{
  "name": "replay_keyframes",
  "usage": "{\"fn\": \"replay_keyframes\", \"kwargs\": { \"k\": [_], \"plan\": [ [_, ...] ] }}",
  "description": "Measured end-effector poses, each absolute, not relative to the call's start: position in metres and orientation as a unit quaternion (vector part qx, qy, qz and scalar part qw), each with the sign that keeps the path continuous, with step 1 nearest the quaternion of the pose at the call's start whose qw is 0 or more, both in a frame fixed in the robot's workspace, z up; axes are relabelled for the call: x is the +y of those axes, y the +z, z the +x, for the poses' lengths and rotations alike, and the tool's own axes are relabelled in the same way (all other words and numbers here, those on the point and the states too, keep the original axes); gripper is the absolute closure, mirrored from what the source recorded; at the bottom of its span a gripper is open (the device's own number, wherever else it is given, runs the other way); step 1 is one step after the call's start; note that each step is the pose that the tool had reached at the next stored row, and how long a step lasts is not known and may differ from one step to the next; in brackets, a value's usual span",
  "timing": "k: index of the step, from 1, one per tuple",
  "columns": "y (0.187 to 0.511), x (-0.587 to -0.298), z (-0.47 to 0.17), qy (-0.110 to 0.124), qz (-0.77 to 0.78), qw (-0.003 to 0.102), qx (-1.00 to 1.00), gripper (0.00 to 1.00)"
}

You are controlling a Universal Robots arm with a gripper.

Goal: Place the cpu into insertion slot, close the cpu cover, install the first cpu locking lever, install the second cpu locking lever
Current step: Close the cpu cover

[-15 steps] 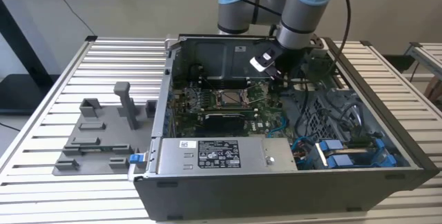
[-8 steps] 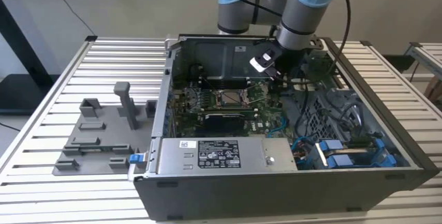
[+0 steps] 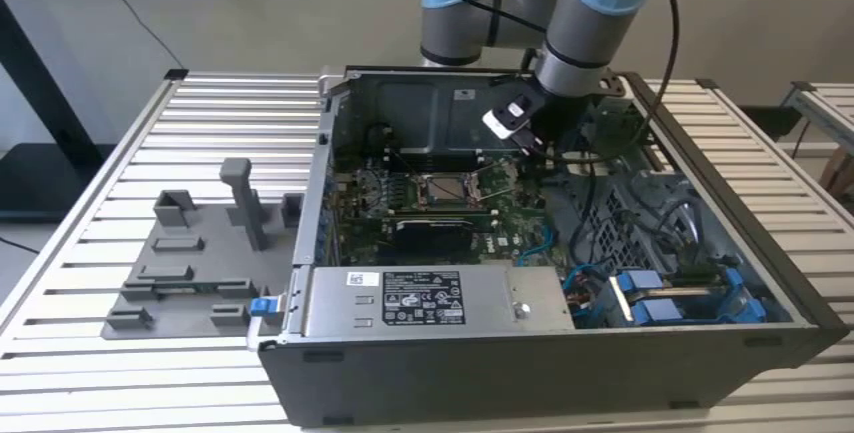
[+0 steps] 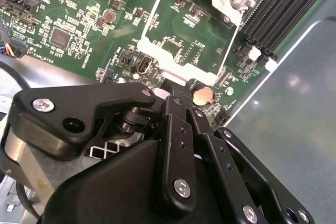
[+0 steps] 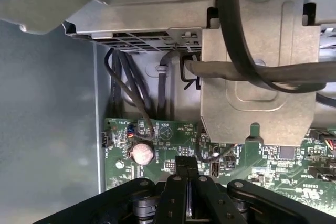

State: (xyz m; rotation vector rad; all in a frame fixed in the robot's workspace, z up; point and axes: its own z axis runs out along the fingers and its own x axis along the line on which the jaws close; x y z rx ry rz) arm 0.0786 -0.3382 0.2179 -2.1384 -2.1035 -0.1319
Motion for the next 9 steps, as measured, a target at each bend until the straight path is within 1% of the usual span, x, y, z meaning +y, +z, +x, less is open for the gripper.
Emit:
{"fn": "replay_keyframes", "kwargs": {
  "k": [9],
  "plan": [
    [0.2281,-0.3405,0.0782,-0.037,-0.711,0.076,-0.698,0.89]
  ]
}}
